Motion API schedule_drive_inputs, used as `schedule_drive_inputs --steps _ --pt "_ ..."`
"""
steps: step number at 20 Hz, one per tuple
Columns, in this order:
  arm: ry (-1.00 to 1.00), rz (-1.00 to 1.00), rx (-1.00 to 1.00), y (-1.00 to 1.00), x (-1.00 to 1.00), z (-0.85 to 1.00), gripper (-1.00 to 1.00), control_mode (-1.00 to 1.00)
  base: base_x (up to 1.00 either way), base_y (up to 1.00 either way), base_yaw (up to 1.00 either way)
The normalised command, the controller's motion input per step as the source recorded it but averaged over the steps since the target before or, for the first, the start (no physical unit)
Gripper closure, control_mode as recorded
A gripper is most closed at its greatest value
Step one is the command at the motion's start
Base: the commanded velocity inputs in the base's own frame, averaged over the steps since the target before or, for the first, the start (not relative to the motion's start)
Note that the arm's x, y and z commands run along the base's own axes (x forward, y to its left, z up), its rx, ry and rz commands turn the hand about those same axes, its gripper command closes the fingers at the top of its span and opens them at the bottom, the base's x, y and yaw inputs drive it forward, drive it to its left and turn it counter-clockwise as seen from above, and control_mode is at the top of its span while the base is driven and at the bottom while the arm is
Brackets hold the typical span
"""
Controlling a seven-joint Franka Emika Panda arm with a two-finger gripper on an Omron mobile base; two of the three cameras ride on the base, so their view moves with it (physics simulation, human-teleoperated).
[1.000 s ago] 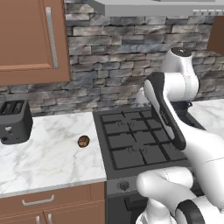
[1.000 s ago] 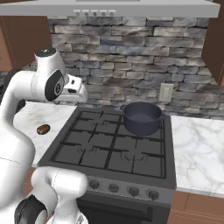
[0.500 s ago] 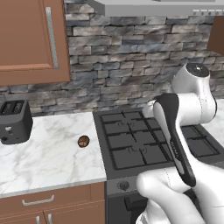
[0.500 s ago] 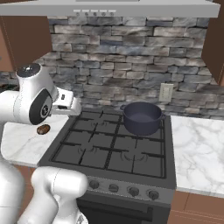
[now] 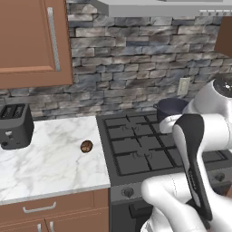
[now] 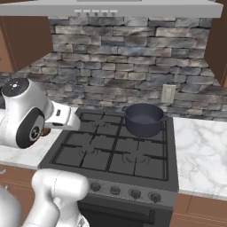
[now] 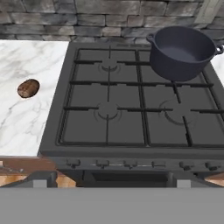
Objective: Turn on the burner for the pot on the stove. Wait thirty seconds for the pot to heat up. Then add the potato to the pot.
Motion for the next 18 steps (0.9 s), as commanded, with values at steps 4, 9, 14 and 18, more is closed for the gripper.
schedule_drive_inputs --steps 4,9,14,18 --pt "0.00 0.00 0.00 -0.41 -0.38 0.00 -1.00 -1.00 0.00 0.00 0.00" --pt "-0.02 0.00 0.00 -0.48 -0.50 0.00 -1.00 -1.00 0.00 0.00 0.00" --pt "0.00 0.00 0.00 -0.52 -0.43 -0.09 -1.00 -1.00 0.00 0.00 0.00" --pt "-0.06 0.00 0.00 -0.45 -0.42 -0.21 -1.00 -1.00 0.00 0.00 0.00"
